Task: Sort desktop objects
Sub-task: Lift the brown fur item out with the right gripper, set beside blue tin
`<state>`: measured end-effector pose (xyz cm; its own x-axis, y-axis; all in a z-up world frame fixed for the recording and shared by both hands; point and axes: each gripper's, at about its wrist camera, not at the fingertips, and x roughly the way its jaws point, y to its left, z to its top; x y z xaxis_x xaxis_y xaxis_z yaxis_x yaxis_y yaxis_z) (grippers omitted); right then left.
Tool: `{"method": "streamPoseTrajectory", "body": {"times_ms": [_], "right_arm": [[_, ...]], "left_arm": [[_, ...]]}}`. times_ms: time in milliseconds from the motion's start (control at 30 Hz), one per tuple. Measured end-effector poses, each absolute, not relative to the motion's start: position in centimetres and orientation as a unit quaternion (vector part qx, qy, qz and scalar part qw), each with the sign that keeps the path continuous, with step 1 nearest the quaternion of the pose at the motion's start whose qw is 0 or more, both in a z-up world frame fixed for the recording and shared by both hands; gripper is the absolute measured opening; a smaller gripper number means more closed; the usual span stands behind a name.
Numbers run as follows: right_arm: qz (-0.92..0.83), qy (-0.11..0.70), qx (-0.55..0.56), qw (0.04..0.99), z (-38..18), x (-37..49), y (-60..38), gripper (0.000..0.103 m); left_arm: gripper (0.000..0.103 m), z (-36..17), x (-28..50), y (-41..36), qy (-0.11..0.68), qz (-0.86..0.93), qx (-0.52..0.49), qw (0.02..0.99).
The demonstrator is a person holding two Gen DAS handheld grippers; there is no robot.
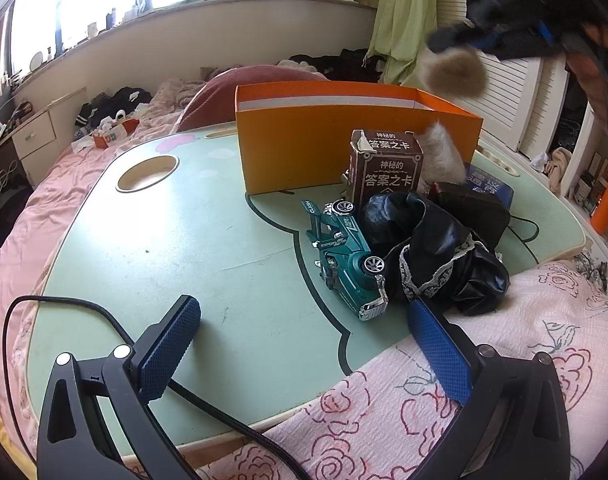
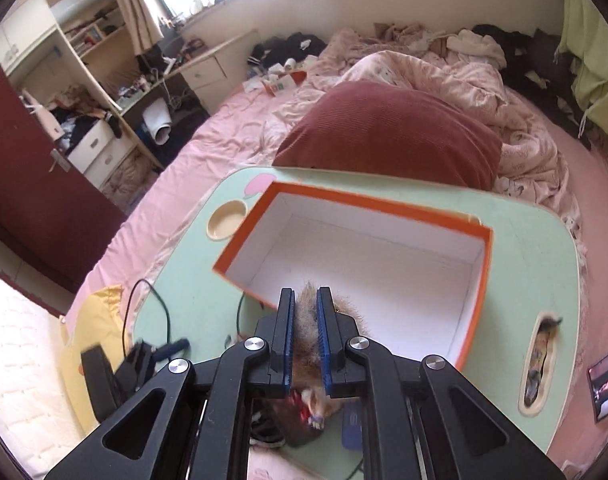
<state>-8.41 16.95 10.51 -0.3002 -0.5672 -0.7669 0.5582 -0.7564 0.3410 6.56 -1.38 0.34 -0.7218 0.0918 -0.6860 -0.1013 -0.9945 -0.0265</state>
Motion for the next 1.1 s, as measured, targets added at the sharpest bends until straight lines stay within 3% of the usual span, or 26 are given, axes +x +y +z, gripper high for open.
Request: {"method": "streamPoseTrajectory", "body": {"times_ms": [233, 267, 367, 533, 600, 667, 867, 933, 1000, 1100], "right_arm": [[-0.778, -0.052, 0.499, 0.378, 5.6, -6.2, 19.1, 0.014], [-0.785, -0.054, 0.489, 0.375, 5.4, -5.8, 19.2, 0.018], [-0.808, -0.082, 0.443, 0.38, 5.5, -4.4, 20.3, 0.061], [-0.858, -0.056, 0.375, 0.347, 6.1, -0.1, 22.5, 0.068], [-0.885, -0.002, 0.347, 0.31, 5.8, 2.8, 22.8, 0.082], [-0.902, 0.037, 0.33, 0.274, 4.7, 4.8, 22.7, 0.088], [-0.891, 0.081, 0.372, 0.248, 0.7, 5.7, 21.0, 0.089], [-0.886, 0.074, 0.388, 0.244, -0.8, 5.3, 20.7, 0.093], [-0.896, 0.066, 0.371, 0.236, -1.4, 5.4, 21.2, 0.103], [-0.896, 0.059, 0.362, 0.251, -1.8, 5.2, 21.7, 0.103]], "left_arm": [[0.103, 0.3, 6.5, -1.4, 0.006, 0.928, -0.369, 0.052], [0.103, 0.3, 6.6, -1.4, 0.006, 0.928, -0.369, 0.052], [0.103, 0.3, 6.6, -1.4, 0.006, 0.928, -0.369, 0.052], [0.103, 0.3, 6.5, -1.4, 0.007, 0.928, -0.369, 0.052], [0.103, 0.3, 6.5, -1.4, 0.007, 0.928, -0.369, 0.052], [0.103, 0.3, 6.5, -1.4, 0.006, 0.928, -0.369, 0.052], [0.103, 0.3, 6.5, -1.5, 0.006, 0.928, -0.369, 0.053], [0.103, 0.3, 6.5, -1.5, 0.006, 0.928, -0.369, 0.053], [0.103, 0.3, 6.6, -1.2, 0.007, 0.929, -0.368, 0.051], [0.103, 0.3, 6.6, -0.9, 0.008, 0.929, -0.367, 0.05]]}}
